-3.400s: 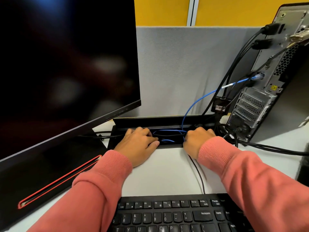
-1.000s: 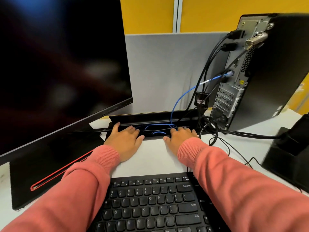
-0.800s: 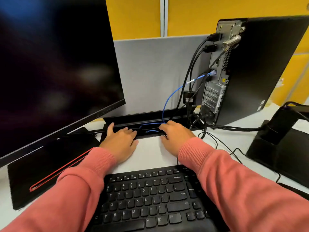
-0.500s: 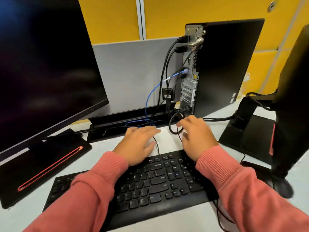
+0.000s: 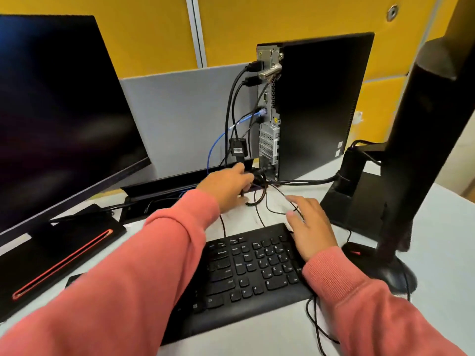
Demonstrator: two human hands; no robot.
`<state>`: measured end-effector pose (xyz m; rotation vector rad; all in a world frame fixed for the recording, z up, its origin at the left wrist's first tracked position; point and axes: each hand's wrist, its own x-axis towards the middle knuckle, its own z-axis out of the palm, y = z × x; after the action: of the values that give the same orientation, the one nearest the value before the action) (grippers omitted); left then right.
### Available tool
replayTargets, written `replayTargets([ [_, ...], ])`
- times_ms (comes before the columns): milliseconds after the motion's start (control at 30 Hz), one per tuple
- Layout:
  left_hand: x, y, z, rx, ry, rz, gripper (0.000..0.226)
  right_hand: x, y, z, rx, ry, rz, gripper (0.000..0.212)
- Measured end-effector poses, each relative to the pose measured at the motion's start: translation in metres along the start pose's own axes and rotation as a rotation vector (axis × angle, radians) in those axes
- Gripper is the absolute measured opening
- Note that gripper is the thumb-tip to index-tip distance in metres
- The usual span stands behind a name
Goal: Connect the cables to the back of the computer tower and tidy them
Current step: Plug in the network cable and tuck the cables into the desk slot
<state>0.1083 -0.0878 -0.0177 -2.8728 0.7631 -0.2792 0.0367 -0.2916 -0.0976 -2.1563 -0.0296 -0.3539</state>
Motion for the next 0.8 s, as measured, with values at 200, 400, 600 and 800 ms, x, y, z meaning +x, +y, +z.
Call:
replayTargets([
  [200, -0.012, -0.055, -0.018, -0.588, 0.249, -0.415, 0.046, -0.001, -0.006, -0.003, -0.046, 0.024, -0.002, 0.041],
  [400, -0.026, -0.062, -0.025, -1.373, 0.387, -0.68, 0.046, 0.0, -0.03, -0.013, -0.42, -0.038, 0.052, 0.016],
  [600, -0.047, -0.059, -0.008, -0.581, 0.154, -0.368, 0.014, 0.012, -0.081, -0.015, -0.513, 0.103, -0.063, 0.028],
  [800, -0.069, -0.021, -0.033, -1.187, -0.049, -0.062, 0.058, 0.053, -0.173, 0.005, -0.083, 0.006, -0.138, 0.024],
])
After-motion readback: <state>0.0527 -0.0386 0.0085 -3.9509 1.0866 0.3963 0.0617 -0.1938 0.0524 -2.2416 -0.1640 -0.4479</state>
